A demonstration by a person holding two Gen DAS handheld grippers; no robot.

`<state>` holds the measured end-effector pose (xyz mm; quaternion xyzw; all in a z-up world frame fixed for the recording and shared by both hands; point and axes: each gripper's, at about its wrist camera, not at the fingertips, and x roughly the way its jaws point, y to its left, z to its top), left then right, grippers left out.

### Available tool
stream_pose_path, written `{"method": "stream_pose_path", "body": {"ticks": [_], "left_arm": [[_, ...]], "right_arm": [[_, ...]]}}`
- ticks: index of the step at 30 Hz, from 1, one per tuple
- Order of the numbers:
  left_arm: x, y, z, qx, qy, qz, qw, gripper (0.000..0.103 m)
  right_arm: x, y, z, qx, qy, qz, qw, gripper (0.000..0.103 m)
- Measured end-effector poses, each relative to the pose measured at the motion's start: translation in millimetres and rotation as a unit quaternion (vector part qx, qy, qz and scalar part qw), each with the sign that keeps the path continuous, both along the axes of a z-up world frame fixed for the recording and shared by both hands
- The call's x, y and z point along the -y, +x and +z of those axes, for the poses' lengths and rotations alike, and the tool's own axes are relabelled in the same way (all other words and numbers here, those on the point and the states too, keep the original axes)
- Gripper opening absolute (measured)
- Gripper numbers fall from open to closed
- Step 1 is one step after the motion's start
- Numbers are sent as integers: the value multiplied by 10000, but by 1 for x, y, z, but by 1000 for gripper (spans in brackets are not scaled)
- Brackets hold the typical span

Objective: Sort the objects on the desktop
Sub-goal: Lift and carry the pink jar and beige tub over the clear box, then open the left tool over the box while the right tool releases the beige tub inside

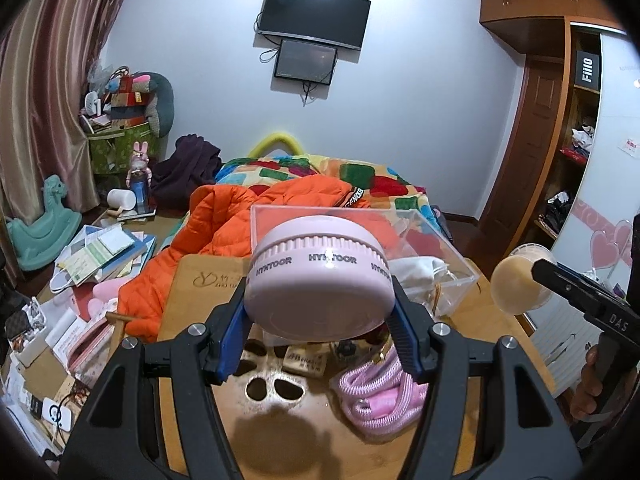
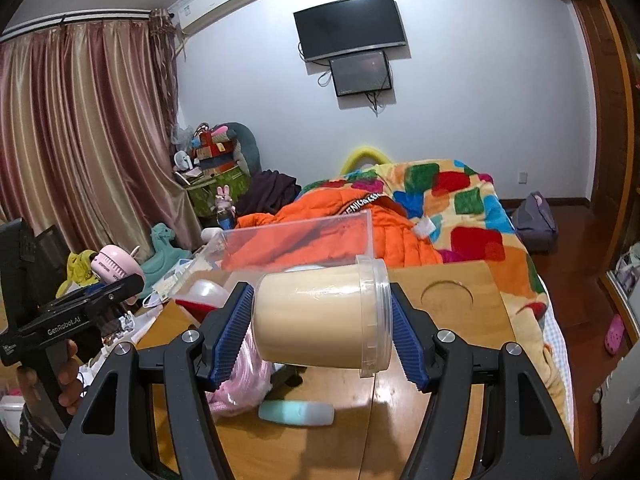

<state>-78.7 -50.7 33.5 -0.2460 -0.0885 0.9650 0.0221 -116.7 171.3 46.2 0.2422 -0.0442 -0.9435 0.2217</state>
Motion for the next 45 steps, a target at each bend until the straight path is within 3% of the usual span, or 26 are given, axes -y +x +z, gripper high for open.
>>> {"method": "stream_pose_path", "body": {"ticks": [15,27,45], "left_arm": [[3,-51,9,-29,-107,-155,9998,62],[5,-114,-20,557,-116,-346,9978,62],[-8,-131,-48,1060,-418,-596,9917,62]], "right_arm": [[42,-82,-2,332,-129,313,9989,63],[70,-135,-18,512,343,277,9977,63],[77,-125,-57,743,1093,375,9905,62]]}}
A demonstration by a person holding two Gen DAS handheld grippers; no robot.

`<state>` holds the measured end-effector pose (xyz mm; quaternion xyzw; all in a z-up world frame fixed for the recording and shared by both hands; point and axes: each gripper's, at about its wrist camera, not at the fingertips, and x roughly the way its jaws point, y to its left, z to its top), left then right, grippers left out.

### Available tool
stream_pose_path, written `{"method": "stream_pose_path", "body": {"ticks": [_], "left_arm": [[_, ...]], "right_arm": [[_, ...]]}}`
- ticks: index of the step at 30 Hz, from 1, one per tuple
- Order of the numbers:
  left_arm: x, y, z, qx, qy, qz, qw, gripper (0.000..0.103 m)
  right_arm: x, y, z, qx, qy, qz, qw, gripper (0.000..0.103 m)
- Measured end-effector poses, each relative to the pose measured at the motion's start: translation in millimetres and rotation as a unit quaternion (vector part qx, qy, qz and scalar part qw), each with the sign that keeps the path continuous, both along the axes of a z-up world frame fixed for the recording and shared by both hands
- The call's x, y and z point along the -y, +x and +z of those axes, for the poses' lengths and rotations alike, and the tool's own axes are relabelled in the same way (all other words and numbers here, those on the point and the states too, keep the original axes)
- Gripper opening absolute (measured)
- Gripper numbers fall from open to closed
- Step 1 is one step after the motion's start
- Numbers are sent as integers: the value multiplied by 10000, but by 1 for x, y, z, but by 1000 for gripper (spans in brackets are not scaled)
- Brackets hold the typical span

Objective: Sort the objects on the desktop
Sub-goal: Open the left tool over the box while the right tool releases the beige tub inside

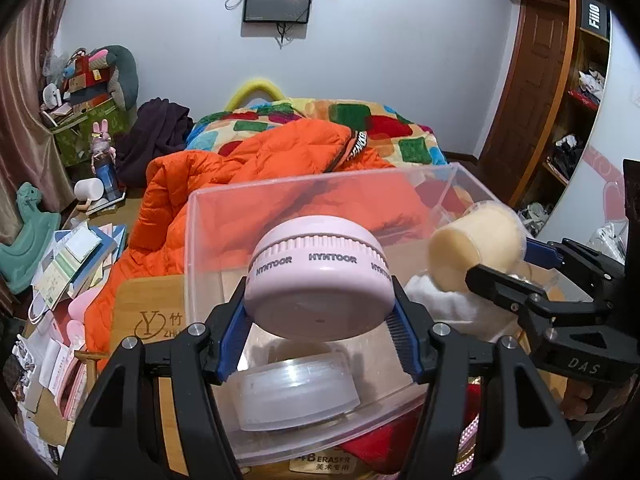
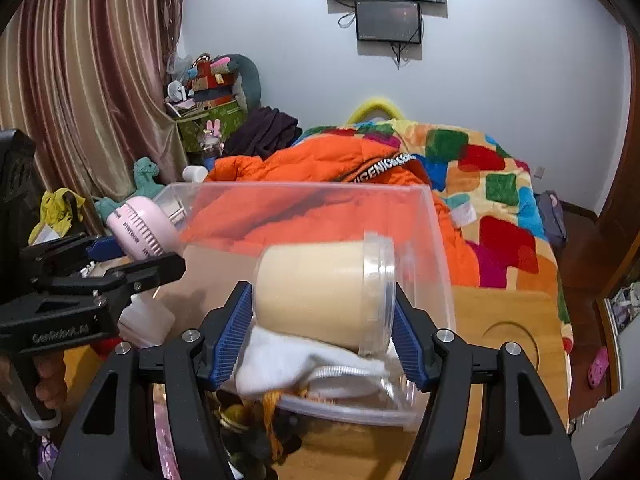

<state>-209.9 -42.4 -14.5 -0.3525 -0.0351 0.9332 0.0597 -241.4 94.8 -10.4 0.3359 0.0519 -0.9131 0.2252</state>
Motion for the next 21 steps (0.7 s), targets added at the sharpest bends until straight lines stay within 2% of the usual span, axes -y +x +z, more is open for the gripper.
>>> {"method": "stream_pose_path", "body": {"ticks": [15,21], "left_arm": [[-19,5,-7,28,-397,-154,9991,62],[-15,10,-2,-52,-297,-70,9995,63]], "right_arm": [[-3,19,-2,10,148,-38,9999,62],[-5,20,5,-157,133,-229,9995,63]]}}
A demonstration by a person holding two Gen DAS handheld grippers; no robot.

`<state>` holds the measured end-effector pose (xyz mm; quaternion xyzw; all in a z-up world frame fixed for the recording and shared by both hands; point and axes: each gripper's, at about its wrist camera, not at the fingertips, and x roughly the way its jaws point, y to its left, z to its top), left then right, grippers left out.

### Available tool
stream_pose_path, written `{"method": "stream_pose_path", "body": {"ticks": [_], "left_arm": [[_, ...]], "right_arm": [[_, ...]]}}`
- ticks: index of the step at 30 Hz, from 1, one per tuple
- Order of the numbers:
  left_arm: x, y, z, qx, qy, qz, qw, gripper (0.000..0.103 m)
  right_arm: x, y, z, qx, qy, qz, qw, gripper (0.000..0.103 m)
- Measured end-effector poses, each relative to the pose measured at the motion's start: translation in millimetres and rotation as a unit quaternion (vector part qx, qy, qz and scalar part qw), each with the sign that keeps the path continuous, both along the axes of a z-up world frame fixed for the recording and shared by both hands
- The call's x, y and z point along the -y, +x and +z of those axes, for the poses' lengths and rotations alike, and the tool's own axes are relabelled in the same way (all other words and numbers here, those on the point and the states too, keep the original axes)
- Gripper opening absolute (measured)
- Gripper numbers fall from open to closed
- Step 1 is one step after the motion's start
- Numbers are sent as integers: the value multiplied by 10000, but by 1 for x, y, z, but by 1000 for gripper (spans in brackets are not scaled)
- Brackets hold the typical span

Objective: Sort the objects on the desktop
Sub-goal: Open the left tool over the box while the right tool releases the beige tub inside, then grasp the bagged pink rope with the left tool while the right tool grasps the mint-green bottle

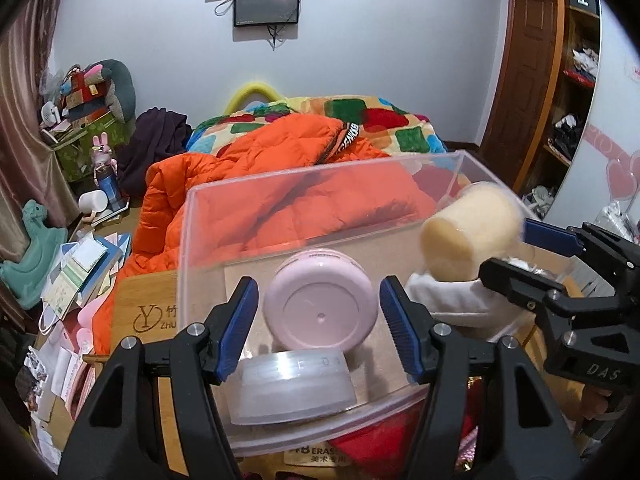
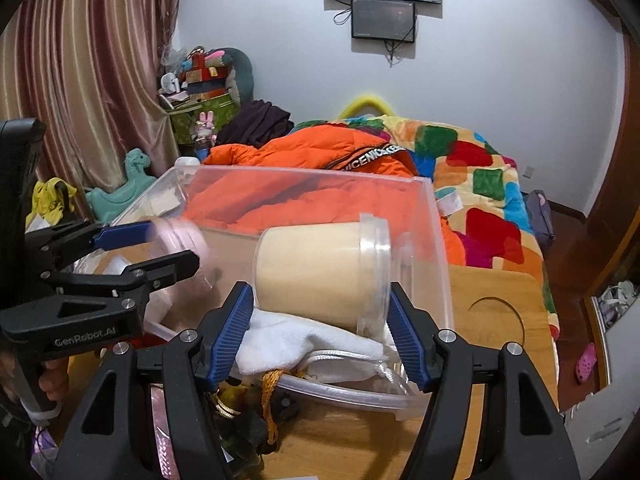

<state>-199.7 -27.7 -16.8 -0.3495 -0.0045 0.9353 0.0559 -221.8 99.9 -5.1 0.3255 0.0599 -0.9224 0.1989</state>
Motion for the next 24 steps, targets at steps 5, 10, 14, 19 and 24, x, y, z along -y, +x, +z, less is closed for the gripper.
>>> {"method": "stream_pose_path", "body": {"ticks": [5,10,14,19,24], "left_arm": [[5,11,14,-164,50,39,9998,65],[7,29,30,-426,86,106,9990,74],[7,47,42,-632,108,157,9978,85],[7,75,51,-860,100,246,9959,94],[6,96,48,-835,231,316,9957,97]], "right_arm": [[-6,11,20,-291,-194,-61,9994,73],[-12,29,36,-572,-218,-131,9980,78],[-20,48,45,-739,-240,-184,9968,83],[-32,73,48,-869,-278,-250,9955,89],[-43,94,43,-927,-347,-289,9947,90]]}}
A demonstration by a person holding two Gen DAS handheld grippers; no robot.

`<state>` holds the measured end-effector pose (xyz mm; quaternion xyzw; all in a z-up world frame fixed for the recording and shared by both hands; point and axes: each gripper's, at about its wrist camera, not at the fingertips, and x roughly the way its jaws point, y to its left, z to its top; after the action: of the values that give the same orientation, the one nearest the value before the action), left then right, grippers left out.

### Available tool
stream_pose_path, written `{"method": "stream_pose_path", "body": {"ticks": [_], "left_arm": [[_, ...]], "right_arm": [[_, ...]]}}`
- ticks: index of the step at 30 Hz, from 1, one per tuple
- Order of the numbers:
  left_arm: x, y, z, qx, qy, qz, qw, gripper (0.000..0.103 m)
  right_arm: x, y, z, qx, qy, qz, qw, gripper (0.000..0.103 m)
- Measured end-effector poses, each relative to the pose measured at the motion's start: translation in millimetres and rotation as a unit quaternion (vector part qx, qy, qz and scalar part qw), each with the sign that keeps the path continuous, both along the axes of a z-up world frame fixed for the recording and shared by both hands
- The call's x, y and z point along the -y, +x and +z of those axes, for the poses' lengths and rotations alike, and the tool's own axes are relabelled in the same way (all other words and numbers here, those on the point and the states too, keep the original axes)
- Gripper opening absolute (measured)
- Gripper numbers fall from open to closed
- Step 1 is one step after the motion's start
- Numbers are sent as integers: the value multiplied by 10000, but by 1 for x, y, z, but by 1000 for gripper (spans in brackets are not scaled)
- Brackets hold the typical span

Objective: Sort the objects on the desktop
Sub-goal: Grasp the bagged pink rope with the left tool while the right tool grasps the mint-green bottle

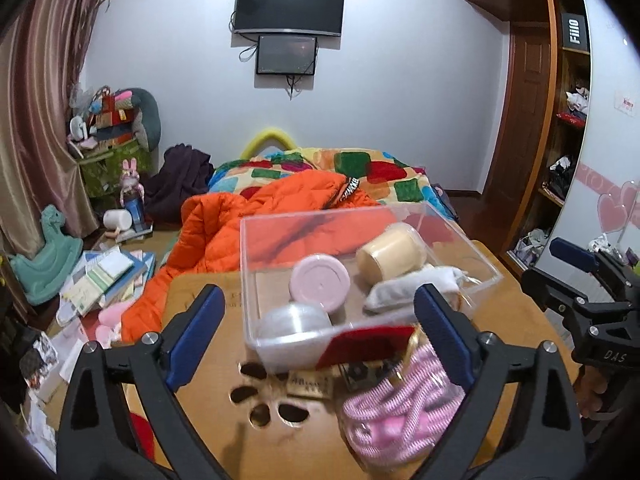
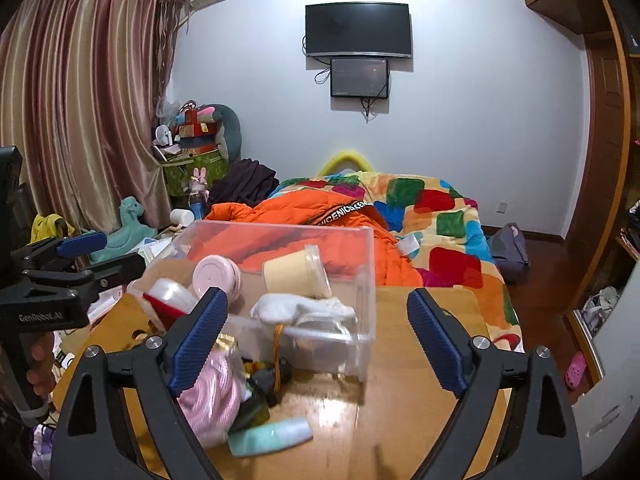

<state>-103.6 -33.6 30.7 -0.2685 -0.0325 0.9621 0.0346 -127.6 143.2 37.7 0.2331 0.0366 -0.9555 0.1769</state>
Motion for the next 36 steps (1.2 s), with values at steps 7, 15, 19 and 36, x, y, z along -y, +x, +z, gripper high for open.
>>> {"method": "stream_pose_path", "body": {"ticks": [7,15,19,36], "left_arm": [[-9,23,-22,261,96,-20,9996,97],[-15,44,-58,730,72,-97,9973,97],[-20,55,-74,890,72,-227,9957,97],[-53,27,-94,1239,-573,-941,9862,97]], "right_arm": [[-13,14,-19,188,-74,17,9998,91],[-18,27,-47,464,77,110,9988,91],[-15,32,-65,680,190,296,9971,91],[12,16,-110,1244,759,857,9856,91]]}}
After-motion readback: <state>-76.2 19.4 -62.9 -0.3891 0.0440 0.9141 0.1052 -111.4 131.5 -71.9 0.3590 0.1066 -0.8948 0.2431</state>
